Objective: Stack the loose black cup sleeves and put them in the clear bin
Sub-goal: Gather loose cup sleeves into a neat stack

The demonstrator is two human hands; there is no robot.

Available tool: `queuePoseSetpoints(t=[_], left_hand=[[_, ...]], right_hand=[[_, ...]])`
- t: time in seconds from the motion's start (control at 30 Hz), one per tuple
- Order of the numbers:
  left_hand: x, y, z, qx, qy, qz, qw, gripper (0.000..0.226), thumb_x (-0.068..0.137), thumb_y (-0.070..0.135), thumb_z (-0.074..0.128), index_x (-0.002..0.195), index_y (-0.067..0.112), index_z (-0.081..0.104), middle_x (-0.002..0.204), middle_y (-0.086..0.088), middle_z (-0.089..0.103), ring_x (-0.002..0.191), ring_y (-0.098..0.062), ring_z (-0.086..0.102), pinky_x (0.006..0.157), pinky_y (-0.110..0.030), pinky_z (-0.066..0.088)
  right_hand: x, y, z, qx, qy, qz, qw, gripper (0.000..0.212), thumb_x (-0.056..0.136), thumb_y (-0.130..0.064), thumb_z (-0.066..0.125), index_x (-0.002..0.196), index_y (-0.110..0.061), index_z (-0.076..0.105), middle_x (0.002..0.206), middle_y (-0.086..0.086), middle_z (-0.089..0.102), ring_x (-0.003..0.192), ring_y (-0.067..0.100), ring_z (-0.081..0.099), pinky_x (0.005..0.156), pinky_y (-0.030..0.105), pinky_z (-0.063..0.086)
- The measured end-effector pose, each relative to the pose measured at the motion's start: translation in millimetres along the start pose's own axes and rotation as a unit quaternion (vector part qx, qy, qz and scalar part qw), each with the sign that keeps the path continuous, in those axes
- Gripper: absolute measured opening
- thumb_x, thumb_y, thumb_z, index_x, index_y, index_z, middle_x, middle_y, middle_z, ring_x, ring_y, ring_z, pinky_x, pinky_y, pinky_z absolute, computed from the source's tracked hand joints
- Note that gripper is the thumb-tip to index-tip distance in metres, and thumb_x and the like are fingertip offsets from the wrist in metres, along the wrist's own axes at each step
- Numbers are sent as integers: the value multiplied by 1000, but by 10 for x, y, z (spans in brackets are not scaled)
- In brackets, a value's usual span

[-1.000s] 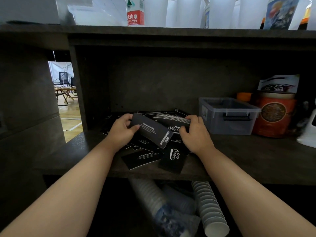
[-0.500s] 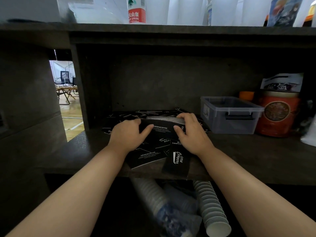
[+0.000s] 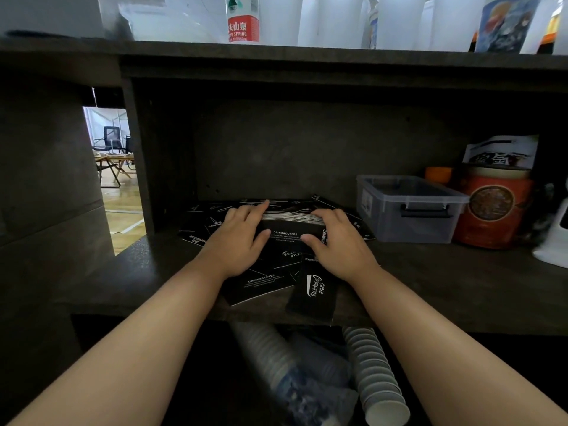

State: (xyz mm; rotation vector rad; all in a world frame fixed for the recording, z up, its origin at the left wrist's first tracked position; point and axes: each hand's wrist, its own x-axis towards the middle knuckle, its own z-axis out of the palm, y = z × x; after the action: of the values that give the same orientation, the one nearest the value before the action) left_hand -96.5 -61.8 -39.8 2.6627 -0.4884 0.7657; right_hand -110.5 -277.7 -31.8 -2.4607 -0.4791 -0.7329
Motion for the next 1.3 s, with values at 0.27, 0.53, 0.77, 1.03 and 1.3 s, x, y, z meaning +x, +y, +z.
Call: queuePoseSetpoints(t=[0.27, 0.53, 0.77, 1.03, 1.3], left_hand=[[-408, 633, -309, -122, 42, 242, 962, 42, 93, 52, 48, 113, 21, 67, 113, 7, 64, 107, -9, 57, 94, -34, 47], [-726, 613, -296, -82, -18, 310, 947, 35, 94, 36, 47, 120, 27, 68, 115, 12, 71, 104, 0, 65, 88, -19, 52], [-24, 84, -350, -265, 180, -126, 939, 5, 91, 28, 66, 91, 27, 71, 84, 12, 72, 82, -2, 69, 80, -27, 56], [87, 283, 51, -146, 142, -179, 963, 30, 91, 46, 60, 104, 19, 65, 92, 1, 70, 88, -19, 65, 78, -32, 51], [27, 395, 28, -189, 63, -173, 965, 100, 77, 48, 77, 152, 27, 13, 141, -5, 52, 127, -24, 52, 100, -33, 41]], right_hand=[[19, 67, 6, 11, 89, 9, 996, 46, 89, -28, 64, 130, -14, 48, 122, 5, 44, 108, 22, 52, 88, 30, 43], [63, 143, 10, 72, 22, 74, 994, 42, 90, -33, 62, 129, -22, 50, 126, 1, 45, 115, 20, 50, 103, 38, 39], [49, 111, 18, 98, 41, 45, 993, 32, 102, -35, 32, 117, -19, 55, 114, 2, 50, 101, 10, 48, 91, 31, 42], [52, 103, 1, 69, 20, 48, 996, 39, 96, -39, 49, 131, -20, 48, 124, 0, 44, 107, 10, 48, 87, 20, 36], [40, 94, 0, 83, 11, 30, 996, 49, 93, -30, 57, 139, -21, 42, 136, 0, 36, 123, 12, 41, 100, 19, 32]])
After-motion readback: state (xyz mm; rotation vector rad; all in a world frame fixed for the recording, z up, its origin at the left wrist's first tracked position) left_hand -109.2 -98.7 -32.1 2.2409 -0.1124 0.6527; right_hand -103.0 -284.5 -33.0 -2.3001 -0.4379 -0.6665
